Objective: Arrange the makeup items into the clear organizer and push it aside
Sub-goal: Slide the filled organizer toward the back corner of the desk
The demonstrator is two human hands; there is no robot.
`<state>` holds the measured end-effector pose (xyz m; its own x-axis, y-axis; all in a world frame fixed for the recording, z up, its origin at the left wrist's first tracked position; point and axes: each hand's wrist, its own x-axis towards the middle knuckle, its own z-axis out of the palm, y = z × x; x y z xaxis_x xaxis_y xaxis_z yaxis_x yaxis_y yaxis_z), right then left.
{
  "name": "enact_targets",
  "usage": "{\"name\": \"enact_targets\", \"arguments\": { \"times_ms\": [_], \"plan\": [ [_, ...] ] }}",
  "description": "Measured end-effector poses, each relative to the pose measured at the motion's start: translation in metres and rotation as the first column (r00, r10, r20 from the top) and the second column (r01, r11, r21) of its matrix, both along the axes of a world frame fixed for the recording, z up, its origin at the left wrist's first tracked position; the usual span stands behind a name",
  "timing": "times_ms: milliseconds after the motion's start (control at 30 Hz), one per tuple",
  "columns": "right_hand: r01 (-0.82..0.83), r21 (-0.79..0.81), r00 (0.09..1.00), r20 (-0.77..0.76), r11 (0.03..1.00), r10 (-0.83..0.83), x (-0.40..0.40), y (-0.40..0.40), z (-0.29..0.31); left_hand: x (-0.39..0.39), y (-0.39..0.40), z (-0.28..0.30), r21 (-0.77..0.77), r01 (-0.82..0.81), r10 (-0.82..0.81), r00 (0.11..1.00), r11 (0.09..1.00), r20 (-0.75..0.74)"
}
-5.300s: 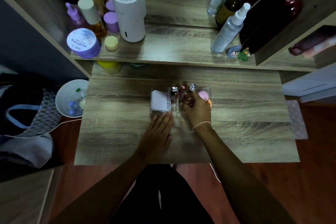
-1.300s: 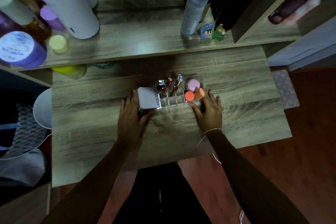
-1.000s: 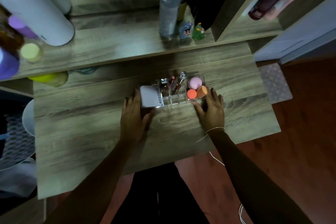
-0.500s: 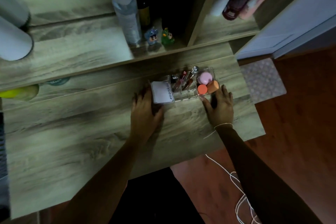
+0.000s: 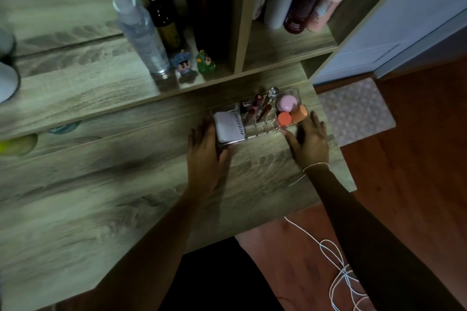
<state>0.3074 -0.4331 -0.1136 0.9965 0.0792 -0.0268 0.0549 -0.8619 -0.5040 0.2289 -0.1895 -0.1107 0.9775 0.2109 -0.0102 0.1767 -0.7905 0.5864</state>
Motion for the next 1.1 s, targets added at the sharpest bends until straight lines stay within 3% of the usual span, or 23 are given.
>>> {"name": "enact_targets", "arguments": {
  "times_ms": [633, 800, 900, 1100],
  "plan": [
    [-0.018, 0.02, 1.0, -0.021, 1.0, 0.019, 0.006, -0.005, 0.005, 0.005, -0.005, -0.003, 0.035, -0.004, 0.004, 1.0, 0.999, -0.01],
    [0.117, 0.056, 0.993, -0.031, 0.992, -0.116, -0.013, -0.003, 0.004, -0.006, -0.004, -0.001, 0.013, -0.051, 0.051, 0.997, 0.999, -0.06],
    [0.183, 0.032, 0.982, -0.047, 0.983, -0.182, -0.038, 0.0, 0.004, -0.027, -0.008, 0.0, 0.06, 0.004, 0.001, 0.997, 0.998, -0.083],
    [0.101, -0.14, 0.992, -0.057, 0.985, -0.11, -0.095, 0.013, 0.007, -0.061, -0.009, 0.005, 0.138, 0.204, -0.188, 0.974, 0.969, -0.127]
  ]
}}
